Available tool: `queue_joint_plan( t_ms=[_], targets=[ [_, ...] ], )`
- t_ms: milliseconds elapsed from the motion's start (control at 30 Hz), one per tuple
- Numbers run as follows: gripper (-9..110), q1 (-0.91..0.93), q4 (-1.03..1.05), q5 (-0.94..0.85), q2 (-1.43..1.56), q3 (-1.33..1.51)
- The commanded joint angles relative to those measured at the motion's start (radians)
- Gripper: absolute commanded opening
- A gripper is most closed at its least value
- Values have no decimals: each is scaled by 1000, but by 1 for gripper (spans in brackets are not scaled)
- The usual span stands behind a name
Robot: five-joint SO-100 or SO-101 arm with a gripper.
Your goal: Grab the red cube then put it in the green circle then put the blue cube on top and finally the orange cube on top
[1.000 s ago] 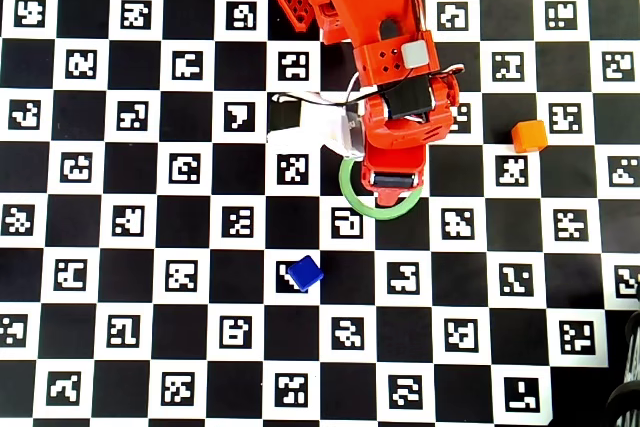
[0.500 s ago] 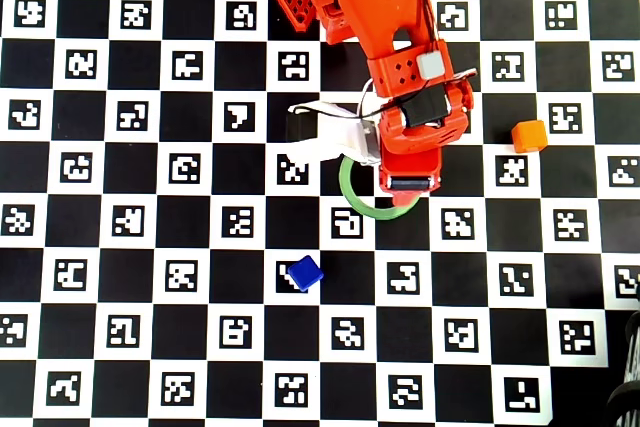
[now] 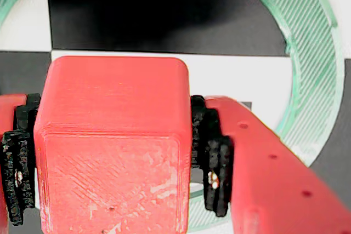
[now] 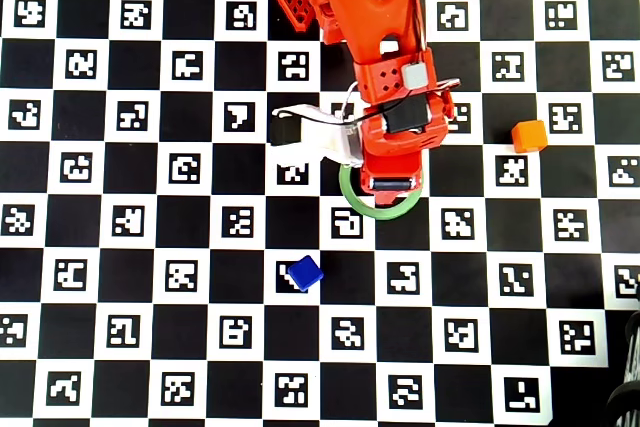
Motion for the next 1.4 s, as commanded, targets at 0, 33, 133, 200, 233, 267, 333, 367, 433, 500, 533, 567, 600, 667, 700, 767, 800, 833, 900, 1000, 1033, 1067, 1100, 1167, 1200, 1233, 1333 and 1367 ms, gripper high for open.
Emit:
queue_joint_plan(
  t_ms=[0,33,133,200,233,267,333,367,433,500,533,567,600,667,700,767,800,833,900,1000,1033,1067,1100,1167,1200,1233,1333,1367],
  targets=[
    [7,5,-3,0,31,-6],
    [7,3,-5,0,31,-6],
    [7,-3,-15,6,26,-2],
    [7,-8,-26,9,17,2],
    [7,-9,-31,9,12,3],
    [7,-9,-35,9,8,5],
    [7,-9,-44,8,-2,8],
    [7,-9,-48,6,-6,9],
    [7,-9,-52,6,-12,12],
    [7,-9,-58,6,-15,18],
    [7,-9,-63,6,-15,21],
    [7,-9,-66,5,-15,23],
    [7,-9,-69,5,-17,25],
    [7,-9,-71,3,-21,25],
    [7,-9,-72,3,-23,25],
    [7,-9,-72,3,-25,25],
    [7,-9,-74,3,-28,26],
    [7,-9,-77,3,-31,26],
    [7,-9,-80,6,-37,26],
    [7,-11,-80,9,-41,28],
    [7,-11,-80,11,-43,28],
    [7,-11,-80,12,-43,28],
    [7,-11,-80,14,-43,28],
    [7,-14,-80,17,-44,28],
    [7,-15,-80,18,-44,28],
    [7,-18,-80,20,-44,28],
    [7,-28,-83,25,-44,26],
    [7,-29,-83,25,-44,25]
  ],
)
